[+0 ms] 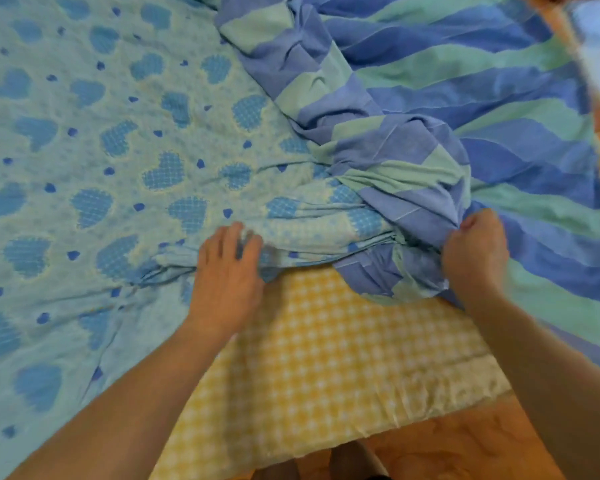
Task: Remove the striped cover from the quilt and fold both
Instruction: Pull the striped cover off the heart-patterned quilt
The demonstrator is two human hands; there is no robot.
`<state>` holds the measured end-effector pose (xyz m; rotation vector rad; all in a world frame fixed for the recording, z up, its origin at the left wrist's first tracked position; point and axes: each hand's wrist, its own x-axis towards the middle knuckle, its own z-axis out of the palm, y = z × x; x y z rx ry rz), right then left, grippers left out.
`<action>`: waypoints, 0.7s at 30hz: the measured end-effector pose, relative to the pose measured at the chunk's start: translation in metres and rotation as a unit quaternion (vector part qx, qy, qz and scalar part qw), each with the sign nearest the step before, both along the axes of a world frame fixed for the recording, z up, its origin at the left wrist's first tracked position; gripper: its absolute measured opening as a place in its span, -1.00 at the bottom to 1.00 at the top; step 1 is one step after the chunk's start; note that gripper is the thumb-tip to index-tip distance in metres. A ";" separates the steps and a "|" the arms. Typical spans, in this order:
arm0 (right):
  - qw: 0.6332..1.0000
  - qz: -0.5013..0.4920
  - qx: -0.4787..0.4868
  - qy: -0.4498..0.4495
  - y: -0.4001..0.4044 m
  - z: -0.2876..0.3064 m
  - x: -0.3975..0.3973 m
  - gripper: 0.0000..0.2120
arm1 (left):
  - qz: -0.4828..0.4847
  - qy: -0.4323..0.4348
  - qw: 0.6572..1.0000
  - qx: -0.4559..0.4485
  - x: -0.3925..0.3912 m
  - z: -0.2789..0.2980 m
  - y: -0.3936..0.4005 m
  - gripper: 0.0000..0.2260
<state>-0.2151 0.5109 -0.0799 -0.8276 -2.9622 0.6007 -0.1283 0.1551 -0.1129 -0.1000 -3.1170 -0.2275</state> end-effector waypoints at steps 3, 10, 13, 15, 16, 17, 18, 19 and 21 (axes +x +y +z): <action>0.982 0.176 -0.004 0.067 -0.054 -0.015 0.036 -0.87 | -0.139 -0.049 0.989 -0.029 0.000 -0.019 0.052 -0.38; 0.895 0.368 0.237 -0.083 -0.033 -0.061 0.044 -0.45 | -0.178 -0.075 0.974 -0.122 -0.089 -0.029 0.059 -0.56; 0.868 0.386 0.296 -0.098 -0.006 -0.046 0.018 -0.48 | -0.154 -0.078 0.984 -0.045 -0.124 0.008 0.062 -0.71; 0.859 0.407 0.306 -0.053 0.000 -0.025 0.003 -0.72 | -0.117 -0.061 0.991 0.014 -0.129 0.039 0.066 -0.82; 0.856 0.425 0.294 -0.011 0.001 -0.011 -0.001 -0.78 | -0.094 -0.053 0.993 0.042 -0.128 0.055 0.068 -0.86; 0.850 0.446 0.279 0.036 0.004 0.004 -0.004 -0.80 | -0.062 -0.055 0.993 0.086 -0.126 0.073 0.071 -0.90; 0.838 0.467 0.270 0.080 0.008 0.021 -0.005 -0.81 | -0.024 -0.070 0.987 0.141 -0.125 0.096 0.074 -0.93; 0.825 0.484 0.268 0.117 0.013 0.040 -0.004 -0.83 | 0.013 -0.098 0.974 0.202 -0.124 0.122 0.076 -0.93; 0.800 0.496 0.286 0.178 0.021 0.083 -0.004 -0.84 | 0.051 -0.135 0.940 0.309 -0.126 0.181 0.083 -0.88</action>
